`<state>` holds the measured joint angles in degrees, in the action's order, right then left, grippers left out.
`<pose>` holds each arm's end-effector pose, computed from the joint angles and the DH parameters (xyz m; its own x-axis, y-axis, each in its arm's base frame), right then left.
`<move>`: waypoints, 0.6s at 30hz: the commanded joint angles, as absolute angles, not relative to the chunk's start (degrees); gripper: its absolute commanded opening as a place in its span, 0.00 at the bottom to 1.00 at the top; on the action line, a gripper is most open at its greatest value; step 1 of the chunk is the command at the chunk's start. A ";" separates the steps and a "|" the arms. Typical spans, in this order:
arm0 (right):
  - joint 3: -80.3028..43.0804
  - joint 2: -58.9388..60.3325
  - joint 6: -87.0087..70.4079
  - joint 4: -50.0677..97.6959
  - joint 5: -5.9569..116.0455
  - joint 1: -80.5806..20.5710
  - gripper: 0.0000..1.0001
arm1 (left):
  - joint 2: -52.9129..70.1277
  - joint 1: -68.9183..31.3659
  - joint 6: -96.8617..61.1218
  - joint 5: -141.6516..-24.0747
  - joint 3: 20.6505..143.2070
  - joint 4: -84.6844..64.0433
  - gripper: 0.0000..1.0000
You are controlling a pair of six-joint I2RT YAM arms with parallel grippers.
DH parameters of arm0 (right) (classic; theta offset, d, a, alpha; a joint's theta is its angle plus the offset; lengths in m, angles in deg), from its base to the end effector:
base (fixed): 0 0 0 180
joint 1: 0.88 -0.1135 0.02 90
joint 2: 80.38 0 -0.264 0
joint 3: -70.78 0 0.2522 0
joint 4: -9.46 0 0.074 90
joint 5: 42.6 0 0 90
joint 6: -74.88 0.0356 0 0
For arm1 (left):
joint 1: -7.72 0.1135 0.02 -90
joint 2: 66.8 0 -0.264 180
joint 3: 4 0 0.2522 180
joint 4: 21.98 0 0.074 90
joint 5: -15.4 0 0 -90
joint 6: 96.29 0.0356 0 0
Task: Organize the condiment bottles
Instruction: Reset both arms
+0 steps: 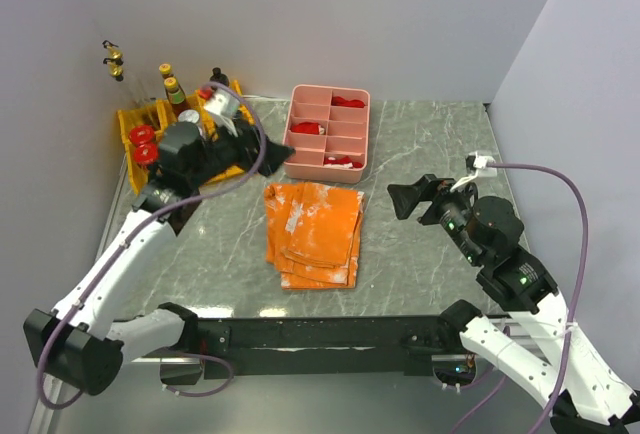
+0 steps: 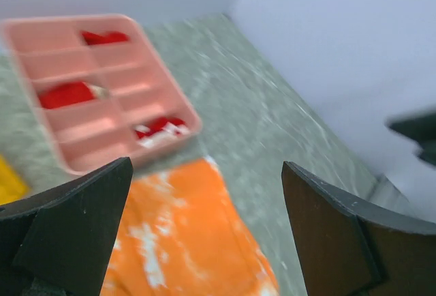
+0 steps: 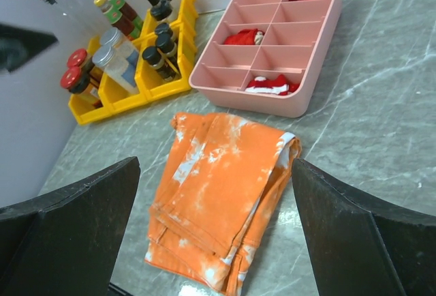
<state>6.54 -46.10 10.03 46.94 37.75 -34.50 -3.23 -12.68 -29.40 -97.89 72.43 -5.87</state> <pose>0.1103 0.0662 0.3739 -0.2718 0.3224 -0.9067 -0.3225 0.8572 0.4015 0.2340 -0.1020 0.4000 -0.3198 -0.2657 -0.9095 0.6139 0.6730 -0.4125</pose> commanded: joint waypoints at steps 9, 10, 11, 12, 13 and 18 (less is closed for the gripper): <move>6.40 -46.55 9.32 44.66 39.23 -34.89 1.00 | -13.88 -28.39 -23.69 -99.56 66.36 -6.19 0.96; 6.40 -46.20 9.32 44.58 39.49 -34.80 1.00 | -14.06 -28.66 -23.61 -99.91 66.45 -6.02 0.97; 6.31 -46.11 9.58 44.58 39.67 -34.98 1.00 | -14.41 -28.92 -23.52 -100.35 66.80 -6.02 0.97; 6.14 -45.93 9.67 44.58 39.84 -34.89 1.00 | -14.50 -28.93 -23.34 -100.27 66.89 -5.76 0.96; 6.13 -45.76 9.67 44.49 39.93 -34.80 1.00 | -14.68 -28.93 -23.34 -99.92 66.98 -5.58 0.96; 5.96 -45.58 9.93 44.05 40.37 -34.89 1.00 | -15.56 -28.93 -23.08 -99.65 66.98 -5.32 0.96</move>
